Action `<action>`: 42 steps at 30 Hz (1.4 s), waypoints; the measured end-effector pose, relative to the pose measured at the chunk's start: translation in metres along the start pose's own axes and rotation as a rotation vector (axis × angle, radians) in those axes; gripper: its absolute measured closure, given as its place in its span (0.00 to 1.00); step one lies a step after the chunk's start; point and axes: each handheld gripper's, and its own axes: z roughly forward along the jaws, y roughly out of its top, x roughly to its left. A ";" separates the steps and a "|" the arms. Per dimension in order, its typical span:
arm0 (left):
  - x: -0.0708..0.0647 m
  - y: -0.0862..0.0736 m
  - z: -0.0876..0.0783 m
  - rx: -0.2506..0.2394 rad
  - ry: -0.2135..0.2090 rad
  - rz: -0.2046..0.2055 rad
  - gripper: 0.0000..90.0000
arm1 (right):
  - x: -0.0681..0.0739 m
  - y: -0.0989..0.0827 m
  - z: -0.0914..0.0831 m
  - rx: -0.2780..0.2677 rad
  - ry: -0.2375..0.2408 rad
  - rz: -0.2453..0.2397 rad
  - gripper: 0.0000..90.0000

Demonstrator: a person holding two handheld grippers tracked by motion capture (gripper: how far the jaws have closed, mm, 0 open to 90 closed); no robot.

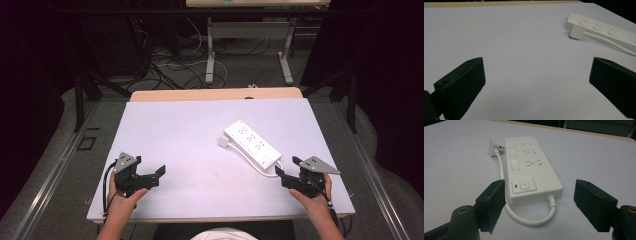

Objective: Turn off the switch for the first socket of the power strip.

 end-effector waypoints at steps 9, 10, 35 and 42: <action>-0.003 0.000 -0.002 -0.002 0.008 0.011 0.01 | 0.005 0.003 -0.002 0.011 0.010 -0.031 0.42; -0.003 -0.001 -0.002 -0.009 0.008 0.007 0.01 | 0.005 0.003 -0.001 0.015 0.016 -0.024 0.43; -0.001 -0.002 -0.005 -0.010 0.012 -0.012 0.03 | 0.009 0.014 0.001 0.066 0.035 0.009 0.52; -0.001 -0.003 -0.005 -0.009 0.016 -0.016 0.03 | 0.005 0.026 0.001 0.074 0.018 0.036 0.55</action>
